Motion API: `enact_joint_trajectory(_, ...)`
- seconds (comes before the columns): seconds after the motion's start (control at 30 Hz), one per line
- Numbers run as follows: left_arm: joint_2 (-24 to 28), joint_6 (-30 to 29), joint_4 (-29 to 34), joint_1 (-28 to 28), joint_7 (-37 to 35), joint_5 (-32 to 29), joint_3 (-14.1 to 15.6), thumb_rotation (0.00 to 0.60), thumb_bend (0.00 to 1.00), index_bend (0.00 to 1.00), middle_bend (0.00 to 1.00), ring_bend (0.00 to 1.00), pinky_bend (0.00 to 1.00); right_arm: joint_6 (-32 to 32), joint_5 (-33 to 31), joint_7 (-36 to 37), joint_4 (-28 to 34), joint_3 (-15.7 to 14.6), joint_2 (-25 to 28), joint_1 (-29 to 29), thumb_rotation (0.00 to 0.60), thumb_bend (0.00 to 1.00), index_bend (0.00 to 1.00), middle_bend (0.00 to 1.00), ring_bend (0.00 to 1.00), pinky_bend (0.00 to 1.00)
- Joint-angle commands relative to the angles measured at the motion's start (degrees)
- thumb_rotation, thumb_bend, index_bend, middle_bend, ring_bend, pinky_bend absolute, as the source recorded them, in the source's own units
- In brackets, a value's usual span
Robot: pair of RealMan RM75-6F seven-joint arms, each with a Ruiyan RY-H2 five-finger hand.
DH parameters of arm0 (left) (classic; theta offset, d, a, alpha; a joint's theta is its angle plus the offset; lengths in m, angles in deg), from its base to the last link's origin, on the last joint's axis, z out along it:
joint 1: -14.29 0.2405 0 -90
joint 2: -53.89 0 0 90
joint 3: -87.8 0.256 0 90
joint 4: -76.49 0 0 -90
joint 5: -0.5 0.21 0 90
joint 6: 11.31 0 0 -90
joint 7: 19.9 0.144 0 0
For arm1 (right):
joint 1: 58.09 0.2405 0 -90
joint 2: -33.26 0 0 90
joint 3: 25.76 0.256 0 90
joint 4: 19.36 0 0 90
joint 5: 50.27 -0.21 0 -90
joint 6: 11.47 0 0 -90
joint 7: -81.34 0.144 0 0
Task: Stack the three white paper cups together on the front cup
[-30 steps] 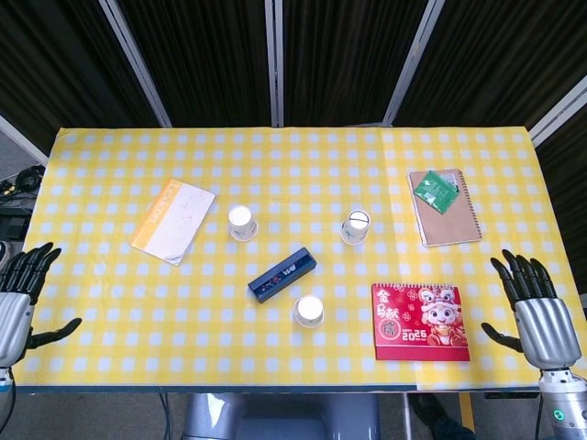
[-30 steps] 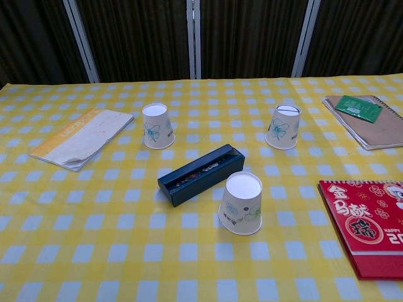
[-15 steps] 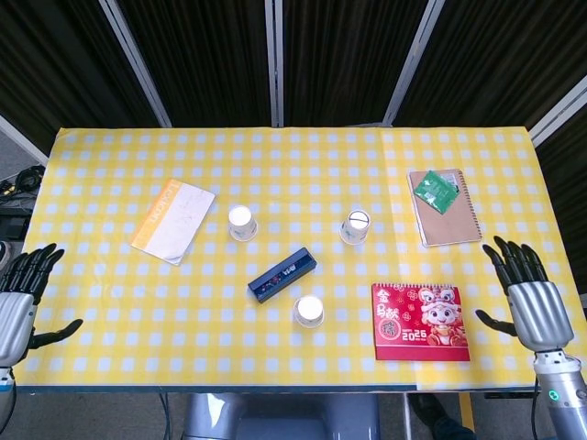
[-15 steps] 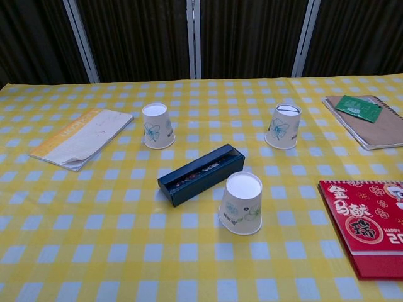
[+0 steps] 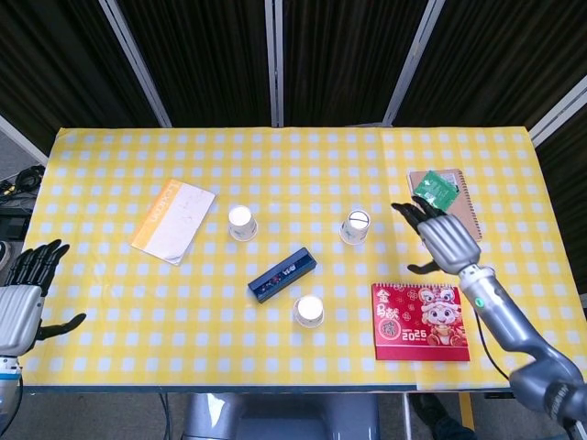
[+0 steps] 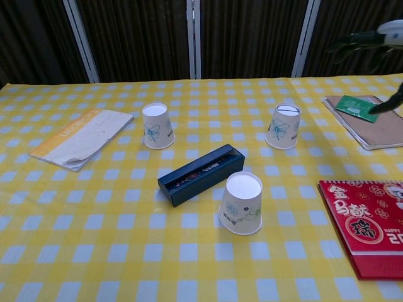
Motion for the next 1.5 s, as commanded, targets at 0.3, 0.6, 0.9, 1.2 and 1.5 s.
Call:
enact_joint_trajectory(0.3, -0.19, 1.8, -1.45, -0.55, -0.84, -3.1, -0.68, 0.6, 0.0, 0.0, 0.0, 0.0, 0.0, 11.79, -12.54, -4.78, -15.95, 2.04, -14.52, 11.64, 0.6, 0.05, 0.1, 0.17, 0.02, 0.3)
enact_joint_trajectory(0.6, -0.43, 2.85, -1.92, -1.05, -0.66, -4.17, -0.88, 0.6, 0.0, 0.0, 0.0, 0.0, 0.0, 12.04, -13.97, -6.78, -21.87, 0.71, -19.8, 13.33, 0.6, 0.1, 0.15, 0.2, 0.08, 0.31)
enact_joint_trajectory(0.9, -0.67, 3.11, -2.02, -1.25, -0.2, -4.87, -1.05, 0.6, 0.0, 0.0, 0.0, 0.0, 0.0, 11.87, -14.43, -4.55, -28.71, 1.29, -24.67, 14.19, 0.6, 0.18, 0.22, 0.3, 0.19, 0.35)
enact_joint_trajectory(1.2, -1.1, 3.69, -2.31, -1.6, 0.61, -5.81, -1.21, 0.6, 0.0, 0.0, 0.0, 0.0, 0.0, 10.44, -14.8, -3.38, -32.94, 2.16, -28.07, 14.46, 0.6, 0.23, 0.36, 0.47, 0.43, 0.41)
enact_joint_trajectory(1.5, -0.77, 3.6, -2.03, -1.55, 0.08, -5.62, -1.12, 0.6, 0.0, 0.0, 0.0, 0.0, 0.0, 7.69, -12.2, -1.33, -31.42, 2.22, -27.07, 13.44, 0.6, 0.23, 0.37, 0.47, 0.44, 0.44)
